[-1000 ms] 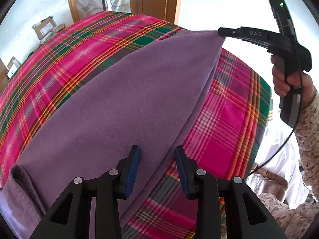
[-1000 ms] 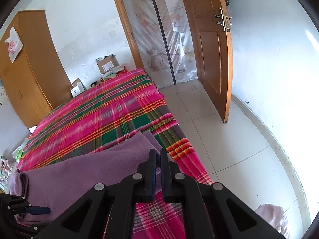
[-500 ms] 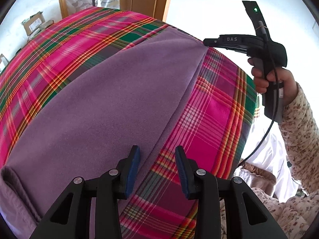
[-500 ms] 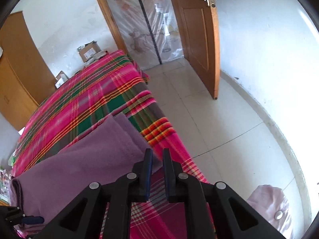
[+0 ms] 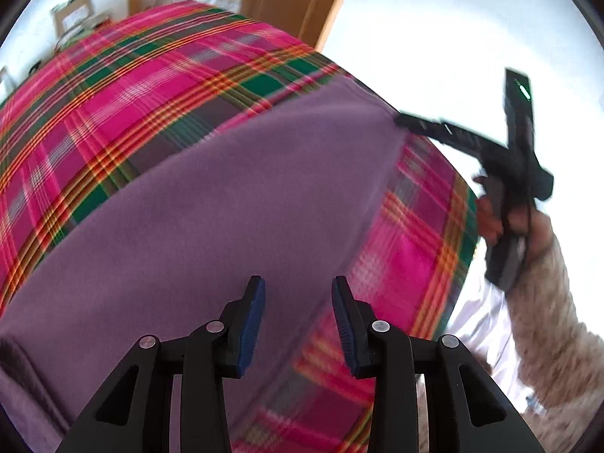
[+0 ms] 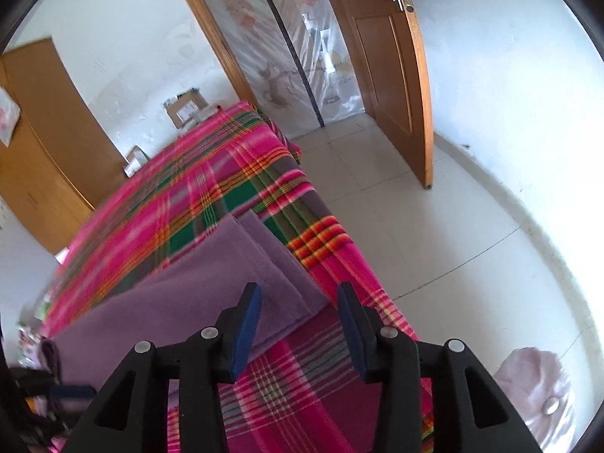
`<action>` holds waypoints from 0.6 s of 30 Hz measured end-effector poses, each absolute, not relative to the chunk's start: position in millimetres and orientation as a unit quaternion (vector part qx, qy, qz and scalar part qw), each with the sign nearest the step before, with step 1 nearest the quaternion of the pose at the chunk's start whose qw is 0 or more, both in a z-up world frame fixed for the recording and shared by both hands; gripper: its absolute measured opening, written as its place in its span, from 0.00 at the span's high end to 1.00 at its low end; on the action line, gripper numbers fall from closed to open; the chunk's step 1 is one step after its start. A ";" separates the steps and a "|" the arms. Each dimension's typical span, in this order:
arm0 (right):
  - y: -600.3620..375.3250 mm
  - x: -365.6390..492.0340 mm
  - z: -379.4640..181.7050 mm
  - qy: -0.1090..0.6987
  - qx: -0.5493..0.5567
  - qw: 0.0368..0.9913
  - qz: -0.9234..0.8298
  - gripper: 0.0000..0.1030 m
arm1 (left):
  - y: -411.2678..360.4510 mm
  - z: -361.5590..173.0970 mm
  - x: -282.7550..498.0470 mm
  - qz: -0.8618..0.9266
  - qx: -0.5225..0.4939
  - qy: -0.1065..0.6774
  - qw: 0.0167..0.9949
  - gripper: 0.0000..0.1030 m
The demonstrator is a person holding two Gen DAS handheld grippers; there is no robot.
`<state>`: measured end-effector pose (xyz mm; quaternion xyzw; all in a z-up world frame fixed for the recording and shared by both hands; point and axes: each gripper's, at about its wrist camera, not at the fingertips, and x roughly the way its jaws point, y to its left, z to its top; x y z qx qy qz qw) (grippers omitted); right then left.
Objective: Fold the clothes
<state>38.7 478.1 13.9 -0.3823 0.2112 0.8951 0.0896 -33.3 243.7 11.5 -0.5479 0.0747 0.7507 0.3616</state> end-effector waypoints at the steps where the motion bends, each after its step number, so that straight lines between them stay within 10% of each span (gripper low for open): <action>1: 475.8 38.8 13.5 0.203 -0.383 0.094 0.896 0.59 | 246.5 11.8 -39.8 0.751 -0.549 0.069 0.359 0.63; 18: 455.3 36.0 10.9 0.159 -0.390 0.129 0.898 0.82 | 287.2 1.6 -115.9 0.743 -0.564 0.003 0.361 0.63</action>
